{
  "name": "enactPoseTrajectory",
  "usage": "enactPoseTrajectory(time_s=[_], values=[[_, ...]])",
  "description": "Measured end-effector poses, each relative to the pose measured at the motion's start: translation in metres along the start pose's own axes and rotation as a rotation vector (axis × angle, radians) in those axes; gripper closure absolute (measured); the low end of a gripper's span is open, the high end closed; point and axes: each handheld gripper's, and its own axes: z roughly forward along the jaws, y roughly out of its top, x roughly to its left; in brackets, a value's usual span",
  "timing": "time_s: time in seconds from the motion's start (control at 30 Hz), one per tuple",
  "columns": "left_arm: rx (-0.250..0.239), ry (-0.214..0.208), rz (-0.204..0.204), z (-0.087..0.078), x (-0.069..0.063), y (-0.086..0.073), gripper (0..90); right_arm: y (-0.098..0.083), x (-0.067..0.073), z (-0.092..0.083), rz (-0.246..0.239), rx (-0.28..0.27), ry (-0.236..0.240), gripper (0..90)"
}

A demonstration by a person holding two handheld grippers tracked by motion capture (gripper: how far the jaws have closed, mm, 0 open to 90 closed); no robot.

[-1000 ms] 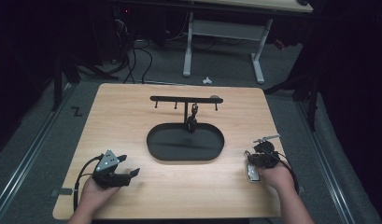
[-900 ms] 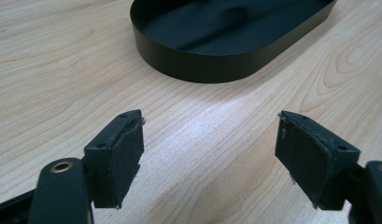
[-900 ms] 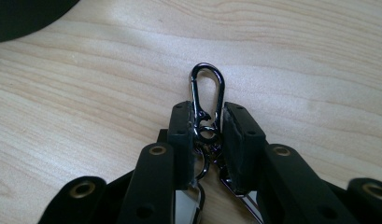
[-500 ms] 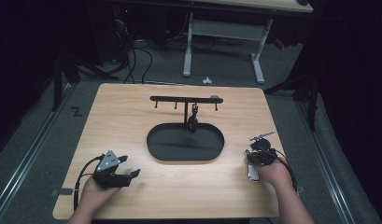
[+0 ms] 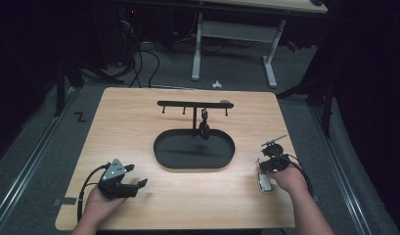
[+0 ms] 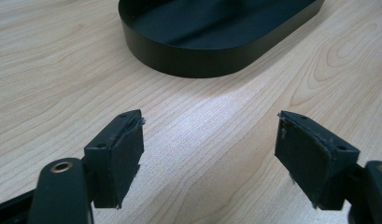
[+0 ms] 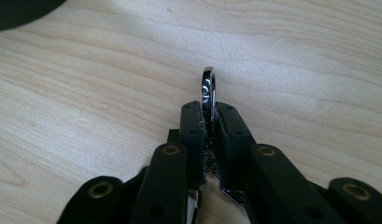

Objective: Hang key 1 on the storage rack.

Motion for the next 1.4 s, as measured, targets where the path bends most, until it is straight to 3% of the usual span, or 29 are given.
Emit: enactPoseTrajectory(time_s=[0.1, 0.23, 0.53, 0.77, 0.97, 1.07, 1.27, 1.4], values=[[-0.001, -0.002, 0.0, 0.0, 0.0, 0.0, 24.3, 0.003, 0.001, 0.001, -0.005, 0.051, 0.016, 78.7], [0.001, -0.003, 0.0, 0.0, 0.001, 0.0, 24.3, 0.008, 0.006, 0.003, -0.032, 0.104, -0.019, 78.3], [0.003, -0.009, 0.003, 0.001, 0.002, 0.0, 24.3, 0.014, 0.006, 0.004, -0.015, 0.177, -0.001, 81.6], [-0.005, -0.02, -0.007, 0.0, 0.001, 0.002, 25.0, 0.02, 0.005, 0.005, -0.05, 0.219, 0.025, 85.8], [-0.006, -0.024, -0.011, -0.001, 0.002, 0.002, 25.3, 0.019, 0.01, 0.005, -0.094, 0.203, -0.008, 86.2], [-0.006, -0.031, -0.017, -0.001, 0.001, 0.002, 25.3, 0.018, 0.011, 0.003, -0.09, 0.208, 0.024, 86.3], [-0.024, -0.017, -0.014, -0.004, 0.001, 0.003, 25.5, 0.021, 0.015, -0.025, -0.093, 0.165, 0.065, 86.3], [-0.026, -0.015, -0.016, -0.004, 0.001, 0.003, 25.5, 0.022, 0.019, -0.042, -0.116, 0.137, 0.06, 86.3]])
